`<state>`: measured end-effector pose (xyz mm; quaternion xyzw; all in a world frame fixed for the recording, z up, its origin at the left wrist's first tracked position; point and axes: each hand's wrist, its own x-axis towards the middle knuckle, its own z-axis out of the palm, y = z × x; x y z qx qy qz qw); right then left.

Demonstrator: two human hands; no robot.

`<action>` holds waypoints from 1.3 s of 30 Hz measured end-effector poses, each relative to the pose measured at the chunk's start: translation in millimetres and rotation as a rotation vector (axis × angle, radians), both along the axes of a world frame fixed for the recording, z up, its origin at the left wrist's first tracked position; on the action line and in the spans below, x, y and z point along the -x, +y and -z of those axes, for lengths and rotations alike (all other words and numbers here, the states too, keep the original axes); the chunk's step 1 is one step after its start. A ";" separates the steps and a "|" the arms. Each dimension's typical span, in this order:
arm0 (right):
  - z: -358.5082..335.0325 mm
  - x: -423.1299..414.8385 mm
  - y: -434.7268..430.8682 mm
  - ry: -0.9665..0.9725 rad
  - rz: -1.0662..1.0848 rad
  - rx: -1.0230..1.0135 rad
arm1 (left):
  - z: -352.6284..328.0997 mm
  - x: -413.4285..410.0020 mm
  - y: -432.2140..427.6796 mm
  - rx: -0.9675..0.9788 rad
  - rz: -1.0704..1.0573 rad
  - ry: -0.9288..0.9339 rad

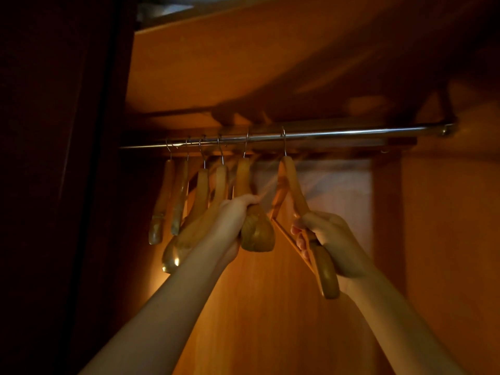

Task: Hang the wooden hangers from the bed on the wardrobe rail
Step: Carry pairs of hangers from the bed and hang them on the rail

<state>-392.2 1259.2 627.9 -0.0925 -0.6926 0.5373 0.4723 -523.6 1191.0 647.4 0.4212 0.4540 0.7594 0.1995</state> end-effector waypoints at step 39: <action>-12.6 52.0 13.3 -0.094 0.035 -0.084 | 35.8 13.9 -0.7 -0.050 -0.260 0.245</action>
